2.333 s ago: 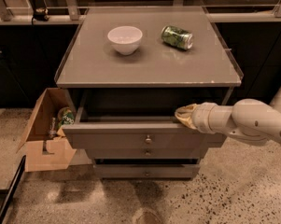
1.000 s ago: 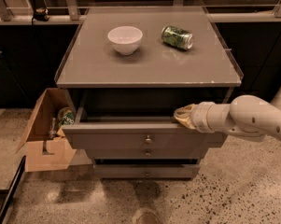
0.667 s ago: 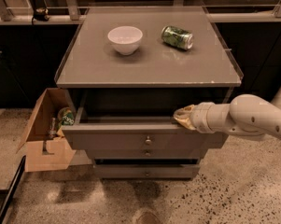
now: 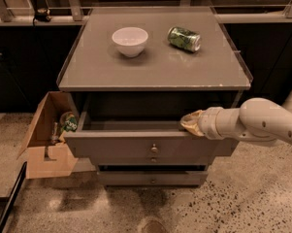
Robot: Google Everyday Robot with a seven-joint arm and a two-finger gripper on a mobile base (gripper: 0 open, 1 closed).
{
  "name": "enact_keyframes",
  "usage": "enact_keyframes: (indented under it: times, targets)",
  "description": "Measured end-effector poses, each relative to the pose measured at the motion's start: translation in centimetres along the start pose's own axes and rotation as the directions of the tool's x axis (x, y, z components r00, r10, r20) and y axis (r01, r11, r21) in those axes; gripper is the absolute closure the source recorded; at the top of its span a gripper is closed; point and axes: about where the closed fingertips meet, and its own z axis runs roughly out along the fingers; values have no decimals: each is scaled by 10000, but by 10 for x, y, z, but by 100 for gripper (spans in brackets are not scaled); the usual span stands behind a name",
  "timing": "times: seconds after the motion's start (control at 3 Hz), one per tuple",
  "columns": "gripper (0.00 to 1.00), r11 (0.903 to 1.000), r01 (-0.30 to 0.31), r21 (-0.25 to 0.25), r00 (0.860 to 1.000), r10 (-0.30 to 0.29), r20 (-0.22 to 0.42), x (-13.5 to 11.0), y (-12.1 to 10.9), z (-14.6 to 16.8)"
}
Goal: Open top drawer
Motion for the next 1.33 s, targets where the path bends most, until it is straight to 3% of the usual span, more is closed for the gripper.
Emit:
enact_keyframes:
  times: [0.67, 1.0, 1.33]
  targets:
    - [100, 9982, 593, -33, 9980, -593, -210, -24, 4, -8]
    - [100, 9931, 997, -620, 9911, -1046, -818, -24, 26, -6]
    - [100, 9878, 1134, -1072, 9870, -1243, -1017, -19, 35, 1]
